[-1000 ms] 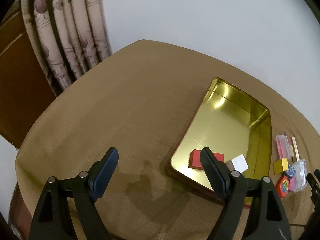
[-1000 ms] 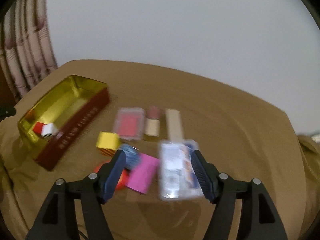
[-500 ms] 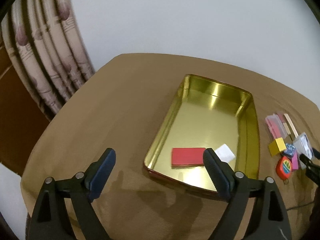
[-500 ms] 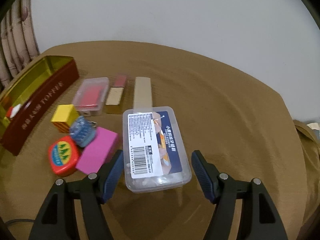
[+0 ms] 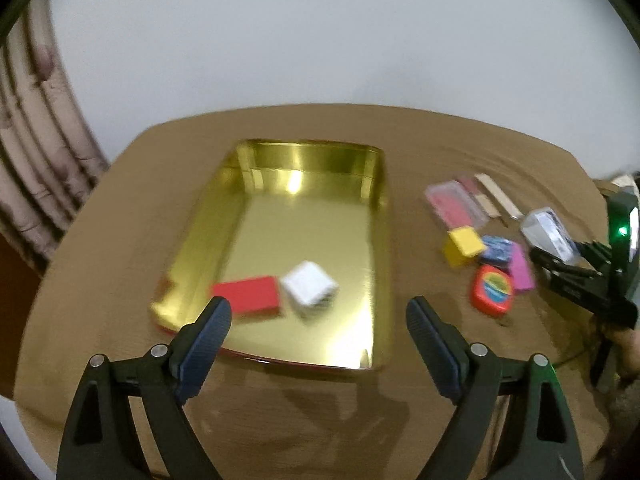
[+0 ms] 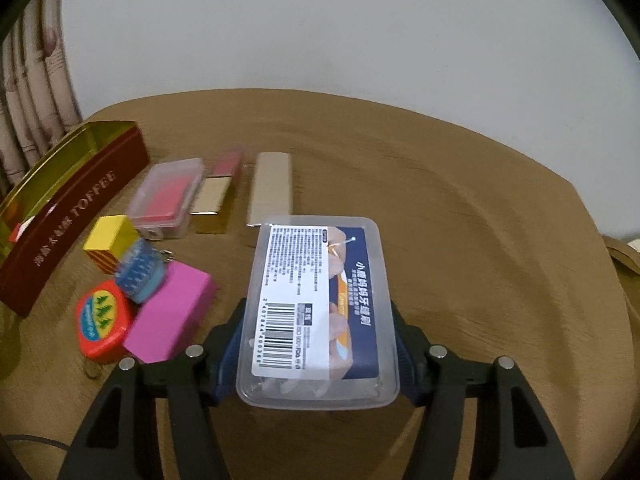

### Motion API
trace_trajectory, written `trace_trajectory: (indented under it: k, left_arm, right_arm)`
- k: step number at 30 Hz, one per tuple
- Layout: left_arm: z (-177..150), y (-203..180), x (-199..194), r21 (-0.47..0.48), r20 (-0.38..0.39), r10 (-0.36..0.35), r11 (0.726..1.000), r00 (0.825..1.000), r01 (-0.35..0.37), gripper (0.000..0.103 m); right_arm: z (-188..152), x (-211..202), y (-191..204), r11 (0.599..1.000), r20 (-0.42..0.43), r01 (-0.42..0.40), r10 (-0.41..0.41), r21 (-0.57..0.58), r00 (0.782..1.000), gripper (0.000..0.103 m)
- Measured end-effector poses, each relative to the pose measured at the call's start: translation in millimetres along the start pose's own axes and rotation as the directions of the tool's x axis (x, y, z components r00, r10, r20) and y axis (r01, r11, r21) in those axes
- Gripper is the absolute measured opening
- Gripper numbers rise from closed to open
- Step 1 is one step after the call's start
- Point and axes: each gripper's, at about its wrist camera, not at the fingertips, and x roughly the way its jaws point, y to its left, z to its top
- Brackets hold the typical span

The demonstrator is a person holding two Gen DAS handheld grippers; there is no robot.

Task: Organize rigid objects
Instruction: 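Grasp the clear plastic box with the right tool, then grasp the red tape measure with the left tool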

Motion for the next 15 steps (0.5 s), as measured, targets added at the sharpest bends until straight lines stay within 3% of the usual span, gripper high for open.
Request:
trace_trajectory:
  k: [8,15]
  left_arm:
    - [-8.5,-72.1,23.1,0.106,-0.074,-0.099,0.989,0.992,0.106,0.087]
    - [-5.0,-123.6,50.2,0.197,-0.125,-0.142,0.966,0.982,0.165,0.087]
  right_arm:
    - [-27.3,-18.9,-50.5,0.992,-0.019,0.07,-0.069,0.101,0.997,0.063]
    - [-41.5,-27.5,-60.2,0.989,-0.017,0.088,-0.087,0.119,0.996,0.063]
